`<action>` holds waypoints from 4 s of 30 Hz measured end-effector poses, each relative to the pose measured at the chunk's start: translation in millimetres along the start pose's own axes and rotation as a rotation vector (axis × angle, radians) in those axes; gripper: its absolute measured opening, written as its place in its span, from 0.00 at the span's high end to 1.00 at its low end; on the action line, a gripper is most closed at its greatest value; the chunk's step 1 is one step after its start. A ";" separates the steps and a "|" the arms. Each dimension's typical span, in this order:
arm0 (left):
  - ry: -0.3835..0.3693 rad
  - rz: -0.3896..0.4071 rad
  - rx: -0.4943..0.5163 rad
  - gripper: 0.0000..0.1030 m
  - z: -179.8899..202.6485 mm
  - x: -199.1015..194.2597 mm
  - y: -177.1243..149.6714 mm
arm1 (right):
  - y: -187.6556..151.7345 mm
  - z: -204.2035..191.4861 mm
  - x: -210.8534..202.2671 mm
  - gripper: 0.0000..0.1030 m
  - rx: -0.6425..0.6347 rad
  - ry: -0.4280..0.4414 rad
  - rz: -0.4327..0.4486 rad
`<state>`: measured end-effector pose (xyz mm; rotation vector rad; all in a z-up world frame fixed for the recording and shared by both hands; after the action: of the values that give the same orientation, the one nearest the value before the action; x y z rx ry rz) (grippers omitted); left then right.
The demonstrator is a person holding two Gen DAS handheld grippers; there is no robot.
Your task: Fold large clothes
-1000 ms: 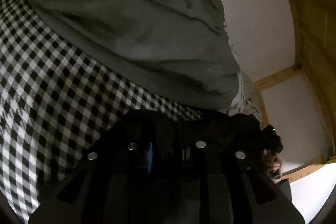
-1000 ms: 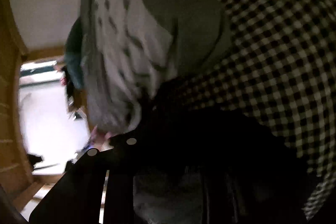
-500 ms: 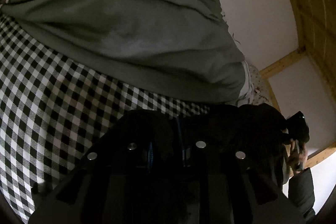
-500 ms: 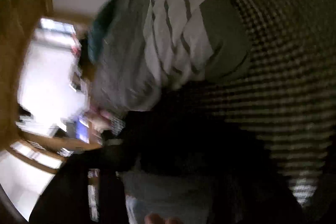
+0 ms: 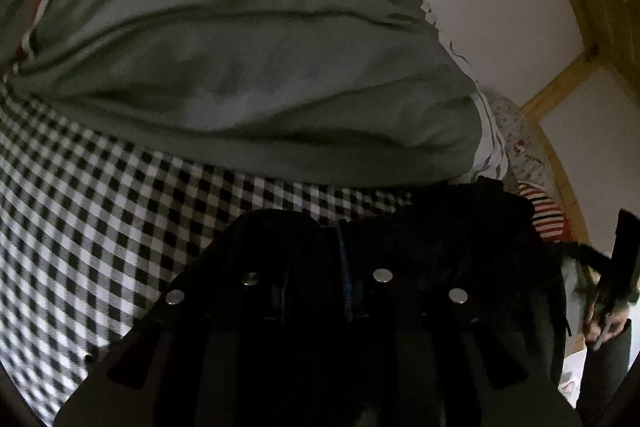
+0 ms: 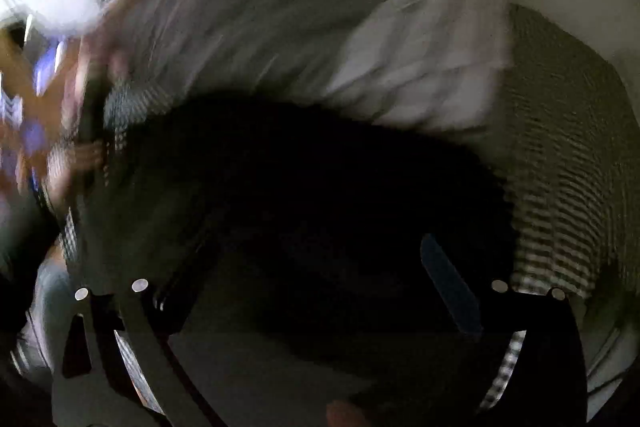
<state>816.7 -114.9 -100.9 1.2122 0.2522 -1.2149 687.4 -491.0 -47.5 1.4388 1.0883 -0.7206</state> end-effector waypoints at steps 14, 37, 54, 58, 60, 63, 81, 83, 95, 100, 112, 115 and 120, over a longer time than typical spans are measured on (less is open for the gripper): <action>-0.208 0.138 -0.291 0.05 -39.4 -69.6 59.9 | -19.9 0.2 62.5 0.03 0.055 -0.109 -0.124; 0.219 -0.176 0.275 0.04 122.7 35.1 -49.3 | -39.8 23.6 14.7 0.03 0.215 -0.271 -0.023; 0.368 0.069 0.352 0.04 140.1 -8.1 -144.0 | -121.6 -36.2 16.9 0.03 0.294 -0.354 0.154; 0.358 0.065 0.349 0.04 139.2 -10.9 -146.0 | -130.7 -29.4 13.0 0.03 0.301 -0.366 0.147; 0.347 0.061 0.347 0.04 136.9 -14.0 -148.8 | -136.2 -23.5 10.0 0.03 0.308 -0.368 0.142; 0.348 0.060 0.344 0.04 137.1 -16.3 -152.9 | -145.7 -17.2 5.3 0.03 0.313 -0.377 0.137; 0.368 0.061 0.337 0.04 136.5 -42.2 -183.0 | -245.1 42.5 -55.9 0.03 0.662 -0.324 0.267; 0.376 0.082 0.327 0.04 138.3 -48.1 -185.7 | -271.6 48.6 -61.5 0.03 0.781 -0.172 0.314; 0.226 0.293 0.247 0.04 158.5 -117.0 -220.2 | -313.4 55.4 0.7 0.03 1.109 0.571 0.485; 0.194 0.300 0.183 0.04 176.9 -103.0 -150.2 | -299.8 60.8 13.2 0.03 1.196 0.550 0.501; 0.314 0.046 0.163 0.04 171.5 12.4 -125.5 | -267.5 95.4 34.4 0.03 1.369 0.658 0.507; 0.299 0.073 0.135 0.04 167.2 11.3 -119.0 | -272.5 70.7 34.6 0.03 1.353 0.617 0.475; 0.357 0.048 0.195 0.04 171.8 26.2 -117.7 | -259.1 73.3 42.9 0.03 1.310 0.672 0.597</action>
<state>658.9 -252.4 -116.8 1.5966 0.3724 -0.9926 478.6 -569.6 -204.3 3.1120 0.4790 -0.4811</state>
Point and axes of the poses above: each gripper's, at about its wrist camera, not at the fingertips, and x roughly the way its jaws point, z to its right, y to its top, the point moved 1 cm from there along x, roughly the way its jaws point, and after that the axes turned 8 degrees about x, right-handed, at the moved point
